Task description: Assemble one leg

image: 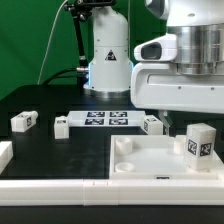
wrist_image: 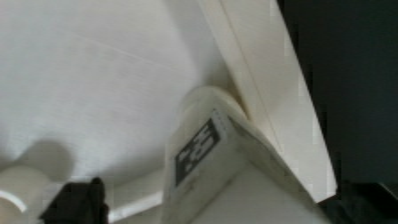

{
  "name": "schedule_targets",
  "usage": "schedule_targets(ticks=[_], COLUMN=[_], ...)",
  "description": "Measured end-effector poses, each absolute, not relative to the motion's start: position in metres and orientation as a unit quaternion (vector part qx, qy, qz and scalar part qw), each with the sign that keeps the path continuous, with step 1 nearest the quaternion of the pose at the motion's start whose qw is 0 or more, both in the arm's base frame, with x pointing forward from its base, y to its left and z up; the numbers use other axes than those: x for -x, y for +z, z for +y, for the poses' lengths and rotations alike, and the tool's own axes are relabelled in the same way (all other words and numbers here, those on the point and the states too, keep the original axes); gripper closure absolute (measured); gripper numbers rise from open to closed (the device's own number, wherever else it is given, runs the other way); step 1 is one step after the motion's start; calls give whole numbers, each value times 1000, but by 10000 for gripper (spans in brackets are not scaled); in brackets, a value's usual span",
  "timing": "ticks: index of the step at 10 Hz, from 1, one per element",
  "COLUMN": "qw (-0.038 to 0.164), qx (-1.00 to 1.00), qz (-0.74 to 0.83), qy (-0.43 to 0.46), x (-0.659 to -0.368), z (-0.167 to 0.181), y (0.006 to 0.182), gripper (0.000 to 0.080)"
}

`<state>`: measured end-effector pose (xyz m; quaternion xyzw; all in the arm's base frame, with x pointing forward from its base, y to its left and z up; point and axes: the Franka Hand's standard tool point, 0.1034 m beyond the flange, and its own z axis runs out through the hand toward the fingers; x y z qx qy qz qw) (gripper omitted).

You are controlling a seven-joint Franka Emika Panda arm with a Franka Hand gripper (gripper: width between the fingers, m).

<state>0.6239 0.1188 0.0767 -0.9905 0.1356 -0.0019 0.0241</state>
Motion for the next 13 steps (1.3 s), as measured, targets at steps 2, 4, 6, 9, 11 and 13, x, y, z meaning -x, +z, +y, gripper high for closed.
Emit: schedule_targets(ticks=[2, 4, 6, 9, 11, 13], qw=[17, 16, 16, 17, 17, 19], qx=[999, 998, 992, 994, 995, 1000], qz=[37, -61, -123, -106, -97, -19], qy=[0, -5, -9, -8, -8, -11], x=[-622, -623, -623, -623, -623, -623], z=[121, 121, 120, 120, 120, 122], y=[76, 75, 74, 74, 74, 75], gripper=[150, 150, 177, 515, 511, 511])
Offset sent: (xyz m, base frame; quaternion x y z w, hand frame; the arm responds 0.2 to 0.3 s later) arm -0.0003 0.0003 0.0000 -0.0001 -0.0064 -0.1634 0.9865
